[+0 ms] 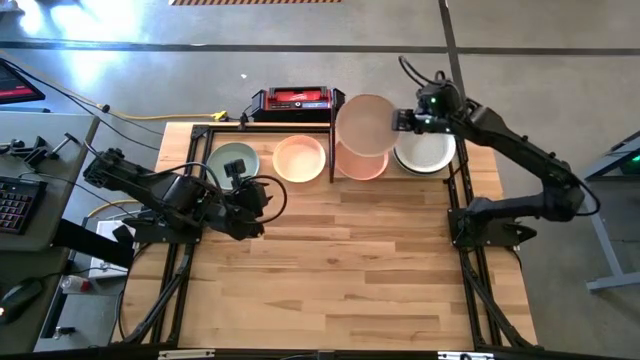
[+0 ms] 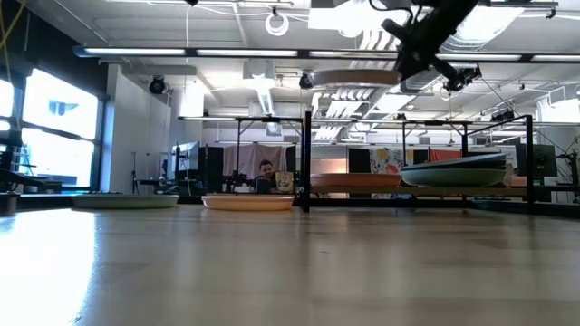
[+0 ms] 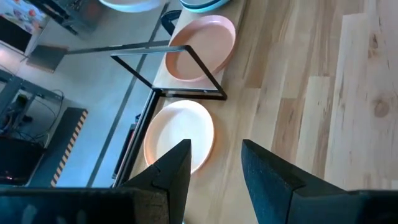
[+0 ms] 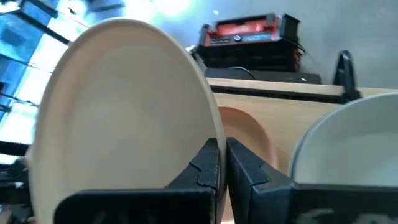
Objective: Place and stack plates onto a shelf
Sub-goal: Stack the light brown plate on top of the orange plate
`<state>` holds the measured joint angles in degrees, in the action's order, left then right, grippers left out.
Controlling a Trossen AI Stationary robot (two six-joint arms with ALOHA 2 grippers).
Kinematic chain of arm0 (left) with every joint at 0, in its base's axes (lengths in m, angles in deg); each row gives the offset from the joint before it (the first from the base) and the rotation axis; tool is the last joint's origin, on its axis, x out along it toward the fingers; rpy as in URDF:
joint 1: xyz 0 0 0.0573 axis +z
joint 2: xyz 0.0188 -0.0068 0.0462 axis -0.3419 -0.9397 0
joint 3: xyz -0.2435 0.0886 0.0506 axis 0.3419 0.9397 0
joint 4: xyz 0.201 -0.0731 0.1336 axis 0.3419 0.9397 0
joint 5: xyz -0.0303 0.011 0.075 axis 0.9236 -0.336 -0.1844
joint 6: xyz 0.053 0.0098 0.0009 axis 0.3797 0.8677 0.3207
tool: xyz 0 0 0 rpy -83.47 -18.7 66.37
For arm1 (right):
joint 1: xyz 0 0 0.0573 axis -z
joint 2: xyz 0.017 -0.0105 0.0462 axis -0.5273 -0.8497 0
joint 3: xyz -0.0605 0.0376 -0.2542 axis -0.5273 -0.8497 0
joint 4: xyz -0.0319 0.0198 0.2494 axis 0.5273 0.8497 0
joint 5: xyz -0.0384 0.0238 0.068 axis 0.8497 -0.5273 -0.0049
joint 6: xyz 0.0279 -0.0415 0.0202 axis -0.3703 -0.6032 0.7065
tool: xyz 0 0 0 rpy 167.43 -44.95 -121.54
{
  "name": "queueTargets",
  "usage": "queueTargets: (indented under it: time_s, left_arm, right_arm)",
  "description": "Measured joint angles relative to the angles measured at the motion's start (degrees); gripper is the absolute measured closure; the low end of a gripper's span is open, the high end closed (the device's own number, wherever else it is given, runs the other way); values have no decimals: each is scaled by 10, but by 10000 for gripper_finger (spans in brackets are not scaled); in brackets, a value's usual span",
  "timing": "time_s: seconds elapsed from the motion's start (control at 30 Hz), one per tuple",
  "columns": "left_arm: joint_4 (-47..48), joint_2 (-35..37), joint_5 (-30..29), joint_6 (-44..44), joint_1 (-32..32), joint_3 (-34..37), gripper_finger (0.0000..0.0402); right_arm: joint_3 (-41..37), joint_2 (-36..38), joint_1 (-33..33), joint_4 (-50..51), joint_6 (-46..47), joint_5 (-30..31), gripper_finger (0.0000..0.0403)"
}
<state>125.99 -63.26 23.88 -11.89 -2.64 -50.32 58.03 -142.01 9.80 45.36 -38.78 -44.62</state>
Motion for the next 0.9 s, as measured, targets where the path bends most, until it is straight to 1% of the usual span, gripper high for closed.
queueTargets:
  time_s: [0.13,0.27,0.7,0.9]
  left_arm:
    - [0,0,0,0,1,0,270]
    - [0,0,0,-14,2,0,270]
    - [0,0,0,-29,3,0,270]
    - [0,0,0,-39,3,0,270]
  right_arm:
    - [0,-13,29,33,-8,-8,403]
    - [0,-37,41,48,-20,-9,403]
    - [0,-147,38,63,-31,-9,403]
    - [0,-184,32,60,-31,-9,403]
